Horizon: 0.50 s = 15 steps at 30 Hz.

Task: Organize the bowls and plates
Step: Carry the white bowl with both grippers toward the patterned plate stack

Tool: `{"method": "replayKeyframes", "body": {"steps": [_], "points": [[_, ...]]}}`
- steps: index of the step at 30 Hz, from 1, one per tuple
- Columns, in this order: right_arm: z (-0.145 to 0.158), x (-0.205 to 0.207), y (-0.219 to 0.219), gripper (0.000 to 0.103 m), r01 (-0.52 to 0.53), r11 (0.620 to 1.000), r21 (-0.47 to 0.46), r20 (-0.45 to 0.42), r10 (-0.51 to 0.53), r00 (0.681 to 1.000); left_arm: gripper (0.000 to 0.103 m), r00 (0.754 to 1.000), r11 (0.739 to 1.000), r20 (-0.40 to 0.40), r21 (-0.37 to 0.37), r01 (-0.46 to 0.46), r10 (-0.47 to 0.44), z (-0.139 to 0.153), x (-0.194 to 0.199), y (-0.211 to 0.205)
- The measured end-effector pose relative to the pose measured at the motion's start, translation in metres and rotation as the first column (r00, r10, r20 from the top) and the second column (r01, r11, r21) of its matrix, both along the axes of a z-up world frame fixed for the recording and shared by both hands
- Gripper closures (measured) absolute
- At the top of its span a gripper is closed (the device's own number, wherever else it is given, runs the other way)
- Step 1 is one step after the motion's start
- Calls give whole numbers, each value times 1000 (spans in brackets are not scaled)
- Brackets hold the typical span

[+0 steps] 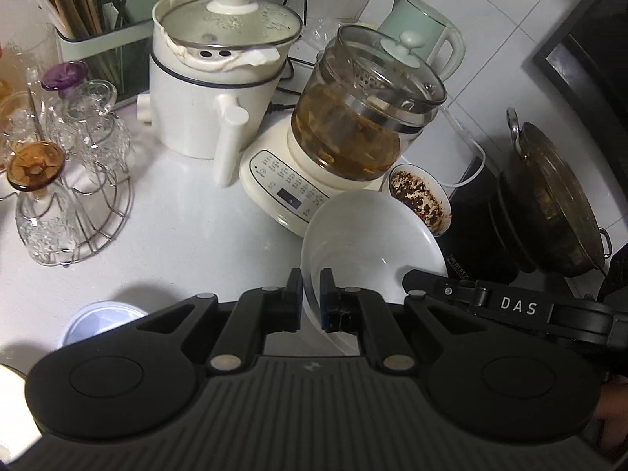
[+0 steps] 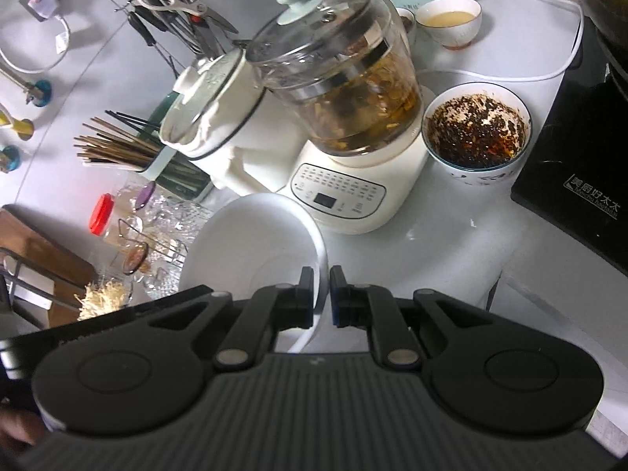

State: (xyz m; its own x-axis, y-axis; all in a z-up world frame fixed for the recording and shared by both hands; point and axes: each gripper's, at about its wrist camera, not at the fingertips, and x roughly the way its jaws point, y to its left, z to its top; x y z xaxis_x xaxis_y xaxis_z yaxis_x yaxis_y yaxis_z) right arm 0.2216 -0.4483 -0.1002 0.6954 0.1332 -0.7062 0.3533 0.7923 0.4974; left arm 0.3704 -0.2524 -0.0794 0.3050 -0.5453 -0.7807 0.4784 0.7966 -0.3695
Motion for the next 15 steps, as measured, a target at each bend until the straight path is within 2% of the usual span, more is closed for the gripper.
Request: {"method": "replayKeyframes", "body": {"steps": [8,15], "points": [[6,5,19,92,-44,999,-5,17,44,999,94,999,999,11,0,-41,41,5,-6,26],[11,15,43,91,-117,993,-22,35,118,992,94,993,993,23,3,-114,114,7,-11,55]]}}
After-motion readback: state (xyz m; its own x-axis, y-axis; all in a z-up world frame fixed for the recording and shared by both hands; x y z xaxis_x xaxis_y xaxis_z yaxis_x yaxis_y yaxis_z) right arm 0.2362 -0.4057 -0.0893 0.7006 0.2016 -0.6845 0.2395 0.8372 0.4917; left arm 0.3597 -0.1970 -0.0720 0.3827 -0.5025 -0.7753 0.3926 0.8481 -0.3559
